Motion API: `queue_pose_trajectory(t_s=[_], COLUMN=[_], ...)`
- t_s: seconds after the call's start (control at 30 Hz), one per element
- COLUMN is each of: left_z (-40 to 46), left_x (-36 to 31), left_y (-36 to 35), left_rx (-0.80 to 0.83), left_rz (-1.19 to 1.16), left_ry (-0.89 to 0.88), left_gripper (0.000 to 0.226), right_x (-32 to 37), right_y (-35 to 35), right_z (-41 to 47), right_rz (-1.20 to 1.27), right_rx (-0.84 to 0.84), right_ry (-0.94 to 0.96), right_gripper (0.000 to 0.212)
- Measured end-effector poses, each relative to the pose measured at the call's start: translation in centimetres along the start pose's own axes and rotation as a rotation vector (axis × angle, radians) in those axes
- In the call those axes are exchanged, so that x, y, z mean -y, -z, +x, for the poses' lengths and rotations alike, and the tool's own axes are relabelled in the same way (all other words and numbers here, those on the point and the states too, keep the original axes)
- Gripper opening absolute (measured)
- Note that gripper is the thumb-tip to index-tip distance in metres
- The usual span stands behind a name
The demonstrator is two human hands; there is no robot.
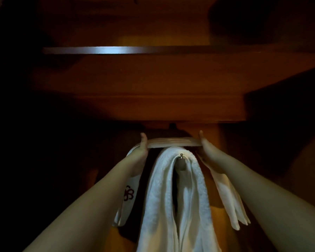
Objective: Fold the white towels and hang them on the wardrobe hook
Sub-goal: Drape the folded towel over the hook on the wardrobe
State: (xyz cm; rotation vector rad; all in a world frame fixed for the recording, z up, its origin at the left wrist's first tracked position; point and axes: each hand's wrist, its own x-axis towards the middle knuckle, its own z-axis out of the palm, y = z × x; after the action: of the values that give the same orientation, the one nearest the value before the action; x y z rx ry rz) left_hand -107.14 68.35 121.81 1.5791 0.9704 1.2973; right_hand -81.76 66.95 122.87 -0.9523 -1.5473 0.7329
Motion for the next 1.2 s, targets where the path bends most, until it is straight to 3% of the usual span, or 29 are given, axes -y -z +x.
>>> queue_pose_trajectory(t_s=[0.03,0.1,0.17,0.3,0.37,0.47,0.67,0.73,0.8,1.0,1.2], left_z=[0.5,-0.6,-1.3,-1.8,-2.8,-4.1,-6.6,-8.6,-11.4,-17.6,-29.7], left_x=[0.3,1.2,2.5,4.4,4.9,5.6,7.7,8.7,9.9,11.2,8.6], left_y=[-0.1,-0.6,-1.2,-1.8,-2.3,-2.8,-3.5,-3.3,-2.7,-0.3,-0.7], left_rx=[0.016,0.046,0.126,0.131,0.136,0.115,0.031,0.004,-0.029,-0.2,-0.031], left_rz=[0.045,0.058,-0.001,-0.079,-0.07,-0.088,-0.215,-0.206,-0.158,-0.3,-0.061], left_ry=[-0.002,-0.062,-0.032,0.009,-0.005,-0.018,-0.007,0.019,0.068,0.264,0.195], left_gripper=[0.125,0.089,0.093,0.095,0.094,0.098,0.09,0.087,0.083,0.093,0.074], right_x=[-0.4,-1.7,-2.3,-2.9,-3.1,-3.9,-8.0,-8.9,-7.7,-5.5,-2.5], right_y=[0.0,-0.2,-1.0,-2.2,-2.8,-3.3,-3.3,-3.1,-4.0,-4.4,-6.6], right_z=[-0.4,-1.1,-2.4,-3.9,-4.7,-5.6,-9.5,-11.2,-14.0,-20.4,-30.5], right_rz=[-0.001,-0.005,-0.013,-0.004,-0.003,0.049,0.054,0.067,0.059,-0.102,-0.259], right_rx=[0.031,0.064,0.074,0.074,0.076,0.046,-0.078,-0.074,-0.087,-0.239,-0.307], right_ry=[-0.02,-0.061,-0.067,-0.041,-0.041,-0.044,-0.1,-0.137,-0.177,-0.329,-0.329], right_gripper=[0.127,0.126,0.107,0.058,0.05,0.06,0.022,0.062,0.079,0.08,0.073])
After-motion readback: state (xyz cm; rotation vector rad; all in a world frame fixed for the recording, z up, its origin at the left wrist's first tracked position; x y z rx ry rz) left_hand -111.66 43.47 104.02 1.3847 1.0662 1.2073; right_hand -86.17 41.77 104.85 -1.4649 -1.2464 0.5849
